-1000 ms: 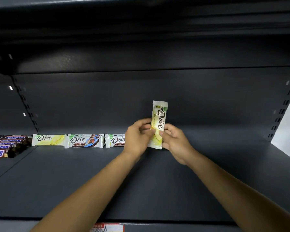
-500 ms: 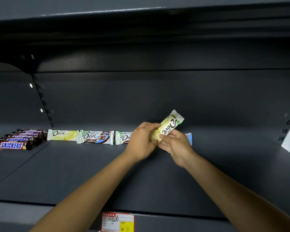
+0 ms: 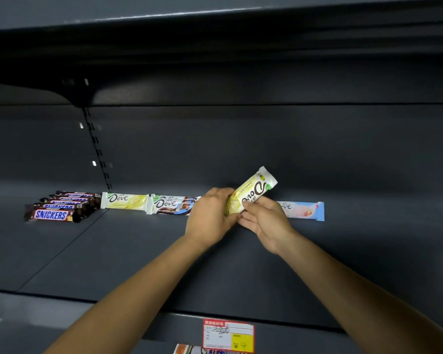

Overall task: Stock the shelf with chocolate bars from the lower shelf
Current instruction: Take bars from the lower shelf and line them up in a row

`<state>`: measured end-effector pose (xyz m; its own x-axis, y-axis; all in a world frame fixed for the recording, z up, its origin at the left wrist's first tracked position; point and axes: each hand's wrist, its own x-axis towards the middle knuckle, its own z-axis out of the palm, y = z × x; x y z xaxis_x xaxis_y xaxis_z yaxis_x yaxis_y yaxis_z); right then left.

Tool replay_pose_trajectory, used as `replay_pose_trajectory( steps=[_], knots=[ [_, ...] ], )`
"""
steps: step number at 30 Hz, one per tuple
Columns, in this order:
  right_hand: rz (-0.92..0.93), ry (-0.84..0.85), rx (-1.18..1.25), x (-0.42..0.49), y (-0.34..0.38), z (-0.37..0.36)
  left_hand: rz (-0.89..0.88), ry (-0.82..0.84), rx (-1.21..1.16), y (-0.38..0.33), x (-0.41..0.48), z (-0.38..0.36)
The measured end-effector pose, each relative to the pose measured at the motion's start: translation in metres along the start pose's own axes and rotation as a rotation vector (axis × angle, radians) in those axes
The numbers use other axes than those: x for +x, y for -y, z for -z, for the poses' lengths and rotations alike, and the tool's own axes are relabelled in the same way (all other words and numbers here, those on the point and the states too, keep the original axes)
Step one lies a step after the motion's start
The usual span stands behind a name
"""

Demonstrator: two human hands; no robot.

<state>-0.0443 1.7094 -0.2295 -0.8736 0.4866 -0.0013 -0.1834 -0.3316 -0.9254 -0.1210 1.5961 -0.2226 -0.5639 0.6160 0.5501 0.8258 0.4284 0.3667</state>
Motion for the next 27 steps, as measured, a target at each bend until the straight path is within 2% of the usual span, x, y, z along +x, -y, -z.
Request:
replay_pose_trajectory(
  steps=[3,8,11,14,19,23,27],
  knots=[
    [-0.005,0.0,-0.036,0.005,-0.01,-0.024,0.043,0.033,-0.05,0.027,-0.002,0.015],
    [0.028,-0.025,-0.089,0.015,-0.025,-0.068,0.176,0.088,-0.327,0.071,-0.005,0.045],
    [0.041,-0.07,-0.106,0.026,-0.035,-0.093,0.163,0.07,-0.343,0.098,-0.009,0.06],
    [0.029,-0.066,-0.188,0.036,-0.047,-0.115,0.059,-0.008,-0.192,0.126,-0.014,0.073],
    [0.07,0.035,-0.484,0.047,-0.057,-0.145,-0.181,-0.201,0.024,0.168,-0.019,0.096],
    [0.146,0.134,-0.789,0.056,-0.064,-0.164,-0.337,-0.088,0.193,0.193,-0.019,0.109],
    [0.249,0.135,-1.078,0.063,-0.069,-0.181,-0.313,0.071,0.252,0.215,-0.023,0.113]
  ],
)
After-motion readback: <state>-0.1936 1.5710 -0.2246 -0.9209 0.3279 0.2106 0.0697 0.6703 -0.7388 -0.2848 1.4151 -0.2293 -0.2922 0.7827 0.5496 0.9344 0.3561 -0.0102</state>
